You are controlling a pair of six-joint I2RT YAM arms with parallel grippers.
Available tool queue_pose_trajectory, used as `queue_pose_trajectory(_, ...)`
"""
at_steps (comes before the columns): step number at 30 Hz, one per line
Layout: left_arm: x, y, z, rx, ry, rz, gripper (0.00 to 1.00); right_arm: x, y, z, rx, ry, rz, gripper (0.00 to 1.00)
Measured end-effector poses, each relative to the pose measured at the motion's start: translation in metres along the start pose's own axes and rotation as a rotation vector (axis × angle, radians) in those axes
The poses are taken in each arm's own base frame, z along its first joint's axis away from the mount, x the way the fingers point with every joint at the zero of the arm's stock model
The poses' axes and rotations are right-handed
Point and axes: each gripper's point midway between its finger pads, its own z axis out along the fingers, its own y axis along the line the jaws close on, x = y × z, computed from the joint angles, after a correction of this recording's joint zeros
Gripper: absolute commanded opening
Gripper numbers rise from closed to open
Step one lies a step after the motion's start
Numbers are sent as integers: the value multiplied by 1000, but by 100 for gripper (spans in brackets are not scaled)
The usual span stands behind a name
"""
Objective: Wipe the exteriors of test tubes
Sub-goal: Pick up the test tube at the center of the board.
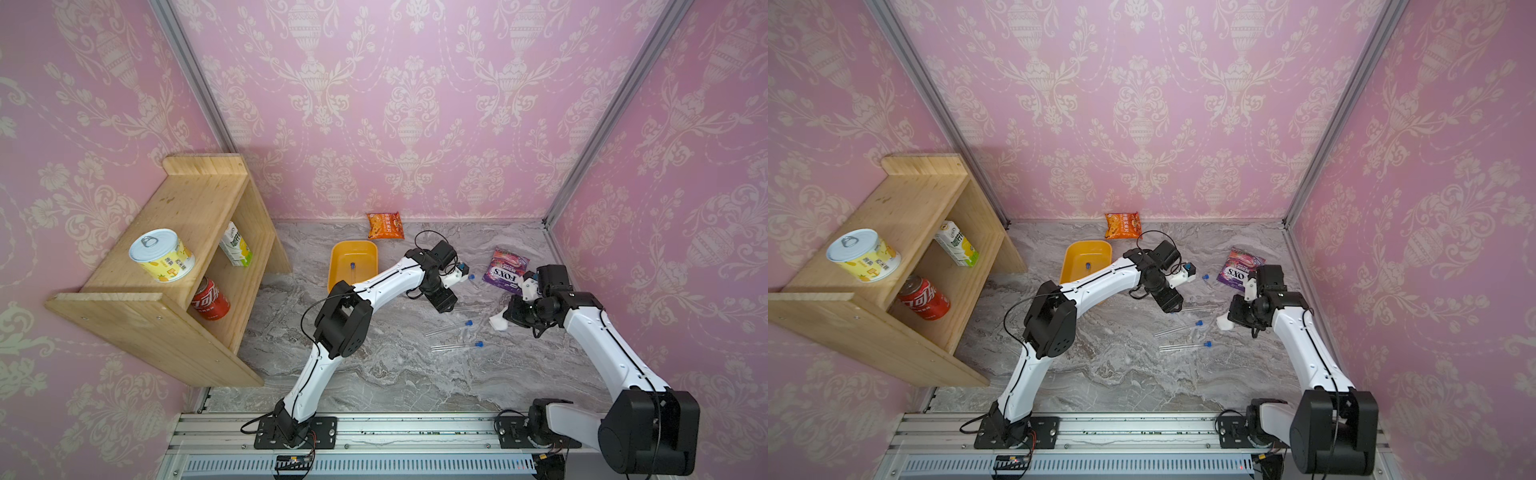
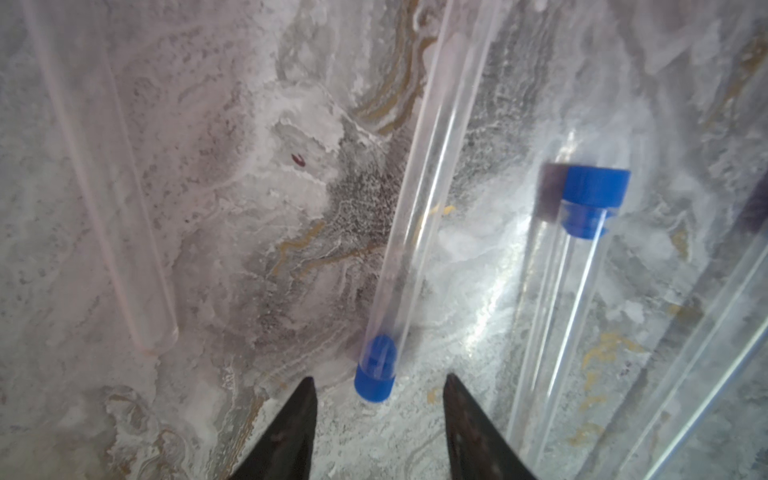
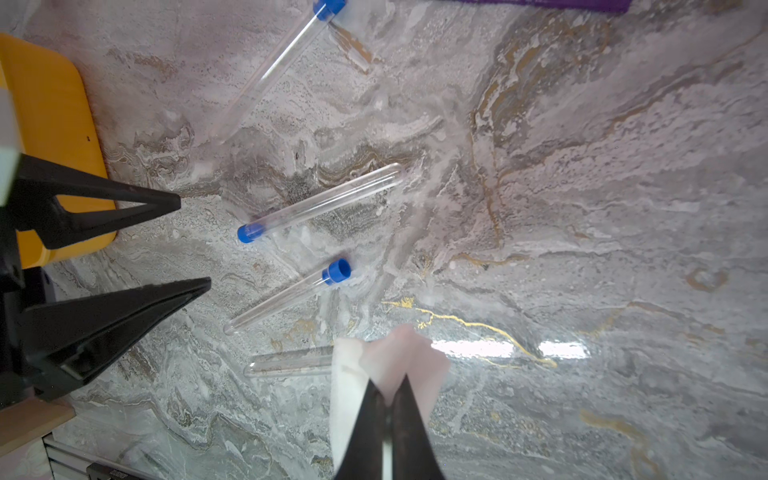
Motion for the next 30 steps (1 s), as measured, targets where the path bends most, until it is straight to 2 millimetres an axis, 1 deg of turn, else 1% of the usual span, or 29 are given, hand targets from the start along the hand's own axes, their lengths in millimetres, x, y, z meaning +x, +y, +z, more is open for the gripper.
queue_pose_trajectory(2, 5, -1, 3, -19, 46, 25, 64, -1, 0, -2, -4, -6, 2, 0)
queue_pose_trajectory(4, 9, -1, 6, -42, 89, 52, 62, -1, 1, -1, -12, -10, 2, 0)
queue_pose_trajectory(9, 7, -6, 13, -81, 138, 119, 60, 1, 2, 2, -25, -3, 4, 0)
queue_pose_trajectory(13, 5, -7, 19, -101, 166, 157, 56, 1, 3, 1, -33, -5, 3, 0)
queue_pose_trajectory(18, 6, -1, 28, -128, 200, 174, 54, 1, 4, 1, -41, -4, 5, 0)
queue_pose_trajectory(20, 6, 2, 31, -136, 210, 178, 51, 1, 3, 2, -42, -4, 7, 0)
queue_pose_trajectory(26, 9, 7, 36, -156, 233, 187, 49, 4, 2, 3, -41, 0, 9, 0)
queue_pose_trajectory(29, 7, 8, 39, -156, 230, 188, 48, 4, 2, 3, -41, 0, 9, 0)
queue_pose_trajectory(30, 6, 8, 40, -157, 228, 188, 45, 4, 2, 3, -41, 0, 9, 0)
